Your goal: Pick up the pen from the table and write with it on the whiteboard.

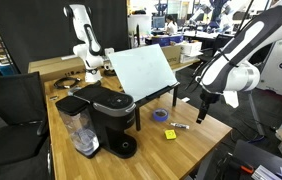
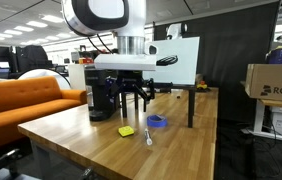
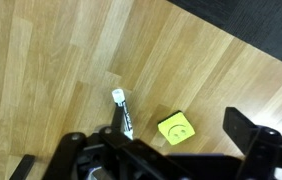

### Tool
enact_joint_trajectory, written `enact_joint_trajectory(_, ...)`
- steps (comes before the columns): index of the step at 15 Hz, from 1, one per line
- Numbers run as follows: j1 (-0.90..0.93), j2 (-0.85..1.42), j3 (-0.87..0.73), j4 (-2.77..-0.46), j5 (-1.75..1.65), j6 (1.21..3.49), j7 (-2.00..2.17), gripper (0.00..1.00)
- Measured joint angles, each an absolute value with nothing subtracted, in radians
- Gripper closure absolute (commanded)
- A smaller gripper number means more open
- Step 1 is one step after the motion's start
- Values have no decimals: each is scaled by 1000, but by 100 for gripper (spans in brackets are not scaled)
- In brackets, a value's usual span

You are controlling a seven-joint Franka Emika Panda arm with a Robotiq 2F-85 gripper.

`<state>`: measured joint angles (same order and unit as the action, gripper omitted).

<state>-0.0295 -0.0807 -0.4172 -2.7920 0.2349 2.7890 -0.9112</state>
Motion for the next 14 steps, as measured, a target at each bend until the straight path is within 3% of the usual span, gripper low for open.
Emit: enact_joint_trajectory(14, 4, -38, -408, -2788, 348, 2830, -961, 0)
